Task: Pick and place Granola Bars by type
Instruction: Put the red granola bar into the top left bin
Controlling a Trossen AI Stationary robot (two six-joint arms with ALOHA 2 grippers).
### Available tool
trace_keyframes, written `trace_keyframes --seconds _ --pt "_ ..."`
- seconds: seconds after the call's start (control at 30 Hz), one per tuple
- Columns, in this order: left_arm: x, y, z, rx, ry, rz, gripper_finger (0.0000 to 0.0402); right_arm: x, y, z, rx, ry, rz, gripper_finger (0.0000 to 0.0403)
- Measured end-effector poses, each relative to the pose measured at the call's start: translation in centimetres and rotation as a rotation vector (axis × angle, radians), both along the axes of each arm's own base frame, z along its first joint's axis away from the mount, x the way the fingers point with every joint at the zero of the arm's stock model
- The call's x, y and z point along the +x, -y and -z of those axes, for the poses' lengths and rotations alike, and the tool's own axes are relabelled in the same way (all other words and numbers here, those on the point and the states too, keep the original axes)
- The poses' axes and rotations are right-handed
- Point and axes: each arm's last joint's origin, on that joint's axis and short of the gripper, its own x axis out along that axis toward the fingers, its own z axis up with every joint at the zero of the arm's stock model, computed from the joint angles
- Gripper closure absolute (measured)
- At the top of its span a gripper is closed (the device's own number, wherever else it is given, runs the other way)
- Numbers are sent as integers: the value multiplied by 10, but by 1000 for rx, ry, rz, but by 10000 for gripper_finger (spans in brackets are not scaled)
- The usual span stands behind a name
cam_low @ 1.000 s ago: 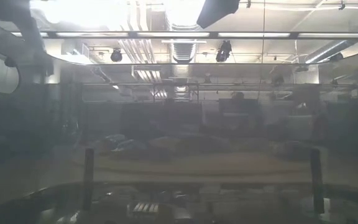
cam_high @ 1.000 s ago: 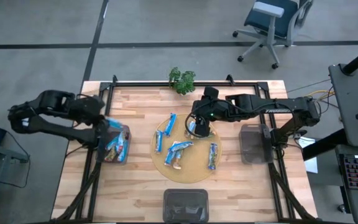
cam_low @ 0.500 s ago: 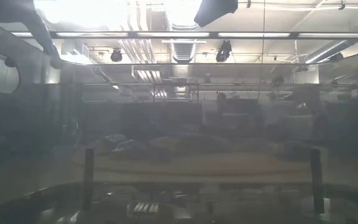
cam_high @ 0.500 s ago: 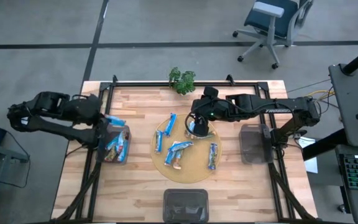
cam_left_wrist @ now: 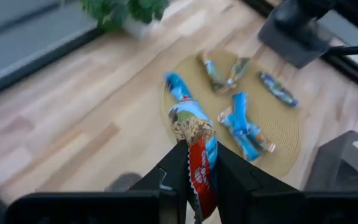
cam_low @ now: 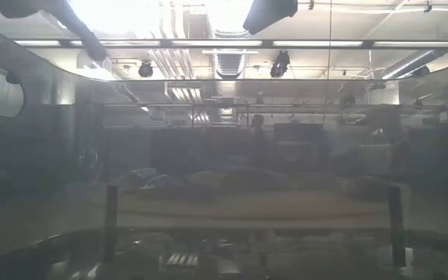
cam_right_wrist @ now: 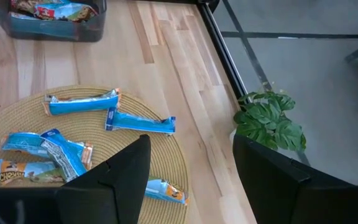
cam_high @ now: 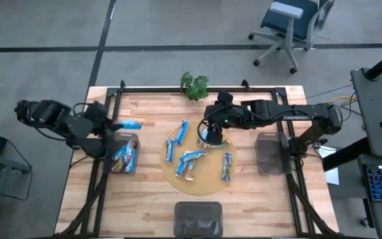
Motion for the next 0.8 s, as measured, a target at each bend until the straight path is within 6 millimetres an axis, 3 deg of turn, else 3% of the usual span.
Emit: trace_keyframes --seconds 0.2,0.5,0.8 --pt "-12 -3 -8 51 111 27 361 0 0 0 0 0 1 184" --pt "-20 -8 -34 158 376 130 377 0 0 0 5 3 2 184" --pt "-14 -5 -28 216 402 184 376 3 0 -3 6 47 2 184"
